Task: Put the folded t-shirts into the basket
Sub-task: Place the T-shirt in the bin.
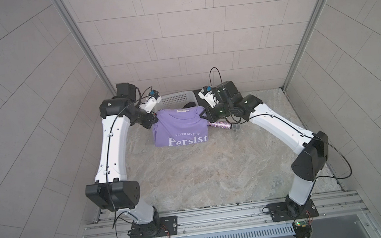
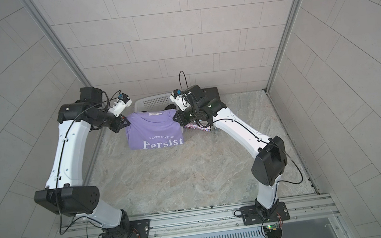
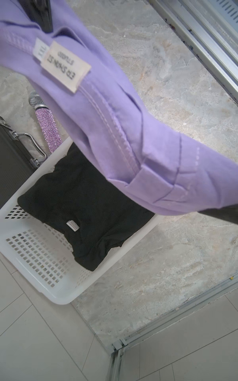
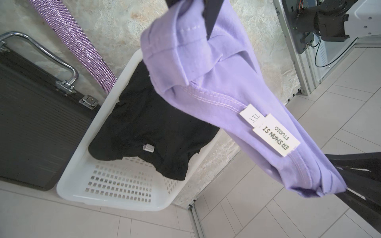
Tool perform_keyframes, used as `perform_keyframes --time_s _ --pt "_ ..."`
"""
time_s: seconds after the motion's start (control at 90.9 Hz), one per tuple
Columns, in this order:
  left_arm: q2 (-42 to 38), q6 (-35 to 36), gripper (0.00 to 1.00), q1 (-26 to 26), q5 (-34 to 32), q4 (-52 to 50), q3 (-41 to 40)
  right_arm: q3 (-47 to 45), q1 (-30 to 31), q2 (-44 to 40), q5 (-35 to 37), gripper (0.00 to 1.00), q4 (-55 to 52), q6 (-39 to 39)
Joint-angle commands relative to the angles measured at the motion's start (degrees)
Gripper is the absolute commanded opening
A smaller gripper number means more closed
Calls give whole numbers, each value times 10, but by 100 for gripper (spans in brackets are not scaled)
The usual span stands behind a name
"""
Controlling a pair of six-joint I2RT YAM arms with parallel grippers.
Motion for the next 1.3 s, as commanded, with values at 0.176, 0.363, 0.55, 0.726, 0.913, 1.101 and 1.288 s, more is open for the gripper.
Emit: perform_keyframes --time_s 0.176,0.363,0.55,0.726,0.913,1.101,1.288 --pt "89 -39 0 0 -36 65 15 39 -5 63 27 0 53 2" --pt "192 -56 0 0 -54 57 111 170 -22 179 28 0 19 4" --pt "281 -70 0 0 -65 48 195 367 -35 311 31 0 -62 -2" --pt "329 -87 0 0 -44 74 210 471 -42 392 37 0 -87 -9" --pt "362 -99 0 0 -51 103 214 507 -50 437 48 0 -85 -21" --pt "389 -111 0 0 -70 134 219 543 -55 478 51 1 -72 -53" --pt "415 -127 0 0 -82 152 237 565 -61 503 73 4 -57 -89"
